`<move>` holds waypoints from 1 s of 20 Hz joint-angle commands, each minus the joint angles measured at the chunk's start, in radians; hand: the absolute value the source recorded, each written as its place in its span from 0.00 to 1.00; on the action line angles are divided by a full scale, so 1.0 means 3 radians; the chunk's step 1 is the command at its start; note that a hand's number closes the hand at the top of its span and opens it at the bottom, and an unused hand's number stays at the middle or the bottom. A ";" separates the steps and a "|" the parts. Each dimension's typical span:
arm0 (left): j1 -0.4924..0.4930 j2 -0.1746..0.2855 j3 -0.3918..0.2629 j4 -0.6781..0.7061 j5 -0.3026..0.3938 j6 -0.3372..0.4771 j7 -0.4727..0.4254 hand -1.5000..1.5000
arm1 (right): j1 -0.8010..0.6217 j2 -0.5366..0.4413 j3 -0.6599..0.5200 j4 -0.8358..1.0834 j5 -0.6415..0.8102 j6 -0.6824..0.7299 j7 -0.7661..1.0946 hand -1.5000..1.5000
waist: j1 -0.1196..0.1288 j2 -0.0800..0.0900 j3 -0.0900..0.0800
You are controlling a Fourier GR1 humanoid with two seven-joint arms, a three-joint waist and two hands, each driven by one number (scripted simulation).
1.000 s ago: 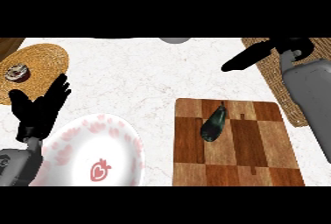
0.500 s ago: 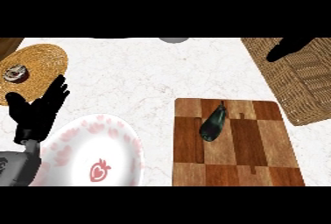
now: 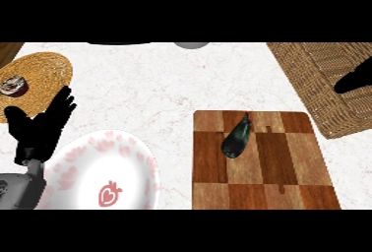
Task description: Pick the eggplant from the cutting board and place it in the basket
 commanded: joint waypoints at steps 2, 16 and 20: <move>-0.0071 -0.0055 0.0062 0.0187 -0.0071 -0.0012 -0.0072 0.50 | 0.0619 -0.0001 -0.0189 -0.0804 0.0023 -0.0383 0.0227 0.00 | -0.0026 0.0008 0.0001; -0.0090 -0.0185 0.0137 -0.0014 -0.0222 -0.0122 0.0093 0.50 | 0.1768 0.1001 0.0298 -0.1262 0.1389 -0.1098 -0.0706 0.00 | 0.0075 0.0029 0.0003; -0.0133 -0.0087 0.0248 -0.0015 -0.0122 -0.0262 0.0217 0.50 | 0.1811 0.1334 0.0321 -0.0960 0.1609 -0.1499 -0.1090 0.00 | 0.0087 0.0030 0.0004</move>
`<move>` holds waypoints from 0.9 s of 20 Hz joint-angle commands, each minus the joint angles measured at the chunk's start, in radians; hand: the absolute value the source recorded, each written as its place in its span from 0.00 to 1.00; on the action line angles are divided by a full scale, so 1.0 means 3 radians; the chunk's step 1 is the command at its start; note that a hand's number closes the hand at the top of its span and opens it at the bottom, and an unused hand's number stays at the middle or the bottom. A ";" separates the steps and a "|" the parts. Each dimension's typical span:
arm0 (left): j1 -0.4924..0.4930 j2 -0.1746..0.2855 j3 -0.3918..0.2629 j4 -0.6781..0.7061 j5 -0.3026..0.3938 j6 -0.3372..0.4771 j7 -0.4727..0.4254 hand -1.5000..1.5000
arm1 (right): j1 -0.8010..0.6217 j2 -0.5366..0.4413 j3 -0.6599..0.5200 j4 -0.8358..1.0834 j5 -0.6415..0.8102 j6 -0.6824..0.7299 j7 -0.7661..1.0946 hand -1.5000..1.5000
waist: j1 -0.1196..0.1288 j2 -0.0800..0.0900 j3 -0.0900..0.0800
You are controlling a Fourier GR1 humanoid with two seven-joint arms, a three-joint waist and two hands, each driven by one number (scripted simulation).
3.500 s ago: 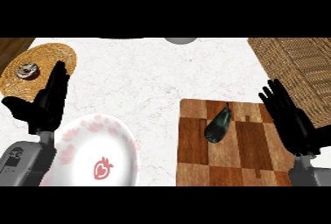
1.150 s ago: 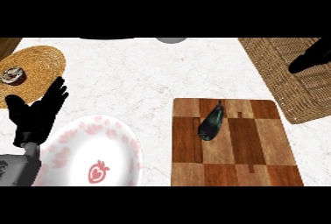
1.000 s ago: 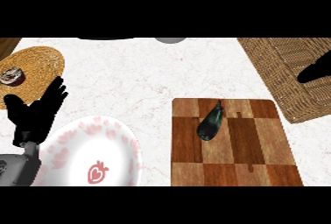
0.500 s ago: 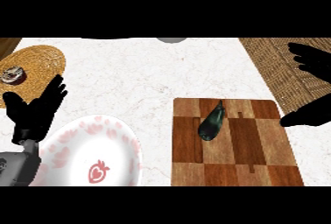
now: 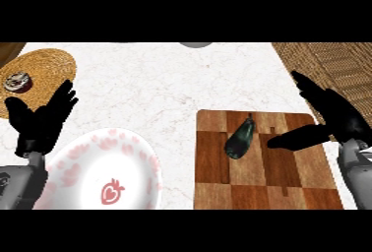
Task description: Pick the eggplant from the cutting board and place it in the basket
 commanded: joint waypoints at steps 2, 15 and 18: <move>-0.0024 -0.0061 0.0059 0.0118 -0.0055 -0.0073 -0.0079 0.50 | 0.0068 0.0391 0.0085 0.0545 0.0365 -0.0381 -0.0585 0.00 | 0.0008 0.0005 0.0000; -0.0022 -0.0175 0.0175 -0.0349 -0.0222 -0.0057 0.0389 0.50 | -0.0296 0.0553 0.0094 0.1327 0.0532 0.0069 -0.0573 0.00 | 0.0007 -0.0002 0.0000; 0.0125 -0.0285 0.0212 -0.0111 -0.0356 -0.0183 0.0020 0.50 | 0.0133 0.0534 0.0150 0.0720 0.0612 0.0156 -0.0441 0.00 | -0.0012 -0.0005 -0.0001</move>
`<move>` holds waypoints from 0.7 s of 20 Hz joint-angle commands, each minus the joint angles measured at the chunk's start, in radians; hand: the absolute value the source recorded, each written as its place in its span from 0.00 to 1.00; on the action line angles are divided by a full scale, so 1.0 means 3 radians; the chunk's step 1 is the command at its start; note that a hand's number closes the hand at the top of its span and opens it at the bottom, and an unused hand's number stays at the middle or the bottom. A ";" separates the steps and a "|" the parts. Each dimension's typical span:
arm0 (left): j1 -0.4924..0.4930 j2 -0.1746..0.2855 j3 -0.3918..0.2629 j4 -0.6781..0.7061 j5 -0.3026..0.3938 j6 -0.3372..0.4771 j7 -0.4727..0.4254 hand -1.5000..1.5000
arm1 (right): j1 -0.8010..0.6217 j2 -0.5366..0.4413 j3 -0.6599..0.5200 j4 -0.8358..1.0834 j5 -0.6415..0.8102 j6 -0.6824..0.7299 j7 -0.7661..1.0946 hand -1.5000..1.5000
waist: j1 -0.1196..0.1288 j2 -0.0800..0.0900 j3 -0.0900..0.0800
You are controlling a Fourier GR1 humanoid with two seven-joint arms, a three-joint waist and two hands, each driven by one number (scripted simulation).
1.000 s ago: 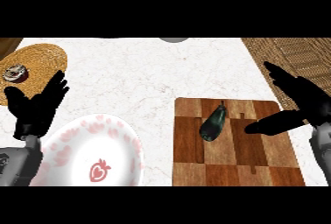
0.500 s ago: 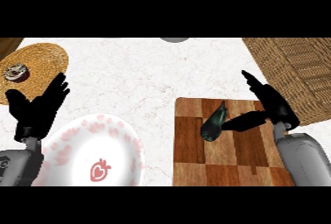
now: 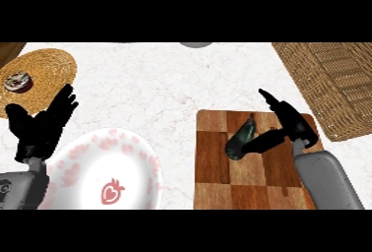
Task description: Pick the eggplant from the cutting board and place it in the basket
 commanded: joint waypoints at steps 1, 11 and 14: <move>-0.0132 -0.0088 0.0106 0.0126 -0.0095 -0.0010 0.0002 0.50 | 0.0213 0.0070 -0.0019 -0.0169 0.0067 0.0073 -0.0054 0.00 | -0.0012 -0.0001 -0.0001; -0.0022 -0.0192 0.0092 -0.0331 -0.0237 0.0001 0.0339 0.50 | 0.0386 0.0165 -0.0115 -0.0460 -0.0027 0.0275 -0.0178 0.00 | -0.0006 -0.0004 0.0000; -0.0013 -0.0216 0.0222 0.0025 -0.0234 -0.0146 -0.0015 0.50 | 0.0445 0.0232 -0.0070 -0.0548 0.0054 0.0279 -0.0183 0.00 | -0.0010 -0.0002 -0.0001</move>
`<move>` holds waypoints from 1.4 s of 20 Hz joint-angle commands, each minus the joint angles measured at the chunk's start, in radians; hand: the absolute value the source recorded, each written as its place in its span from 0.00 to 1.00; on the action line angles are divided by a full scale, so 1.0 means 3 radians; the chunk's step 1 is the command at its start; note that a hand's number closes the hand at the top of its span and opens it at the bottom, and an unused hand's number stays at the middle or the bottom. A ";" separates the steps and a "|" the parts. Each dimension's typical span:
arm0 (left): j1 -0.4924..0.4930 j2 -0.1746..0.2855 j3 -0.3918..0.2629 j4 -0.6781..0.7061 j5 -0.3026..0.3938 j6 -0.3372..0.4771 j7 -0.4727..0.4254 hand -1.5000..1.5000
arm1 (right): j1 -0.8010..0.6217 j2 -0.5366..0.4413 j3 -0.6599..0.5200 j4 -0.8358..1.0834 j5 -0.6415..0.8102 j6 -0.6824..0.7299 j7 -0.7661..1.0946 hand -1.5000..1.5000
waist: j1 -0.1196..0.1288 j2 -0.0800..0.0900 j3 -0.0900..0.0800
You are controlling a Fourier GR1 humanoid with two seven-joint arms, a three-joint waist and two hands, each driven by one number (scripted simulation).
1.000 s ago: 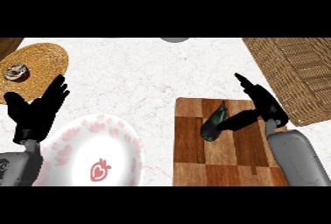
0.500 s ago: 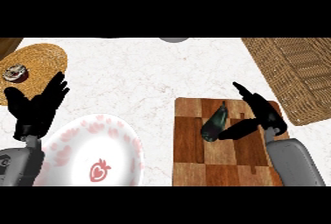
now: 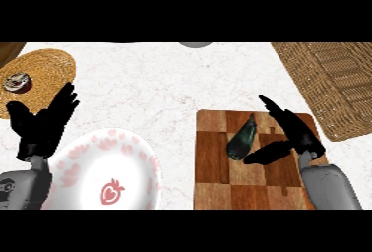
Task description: Pick the eggplant from the cutting board and place it in the basket
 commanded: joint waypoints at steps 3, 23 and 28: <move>0.0263 0.0027 0.0091 -0.0145 0.0003 -0.0196 -0.0057 0.50 | -0.0047 0.0027 0.0029 -0.0080 0.0194 0.0043 0.0188 0.00 | 0.0010 -0.0001 0.0000; 0.0028 -0.0245 0.0062 -0.0102 -0.0209 -0.0041 0.0028 0.50 | -0.0018 0.0162 0.0302 0.0659 0.0817 -0.0016 -0.0496 1.00 | 0.0004 0.0000 0.0001; -0.0042 -0.0117 0.0138 0.0036 -0.0130 -0.0223 -0.0069 0.50 | -0.1065 0.0566 0.0087 0.1368 0.1188 -0.0677 0.0421 1.00 | 0.0158 0.0046 -0.0002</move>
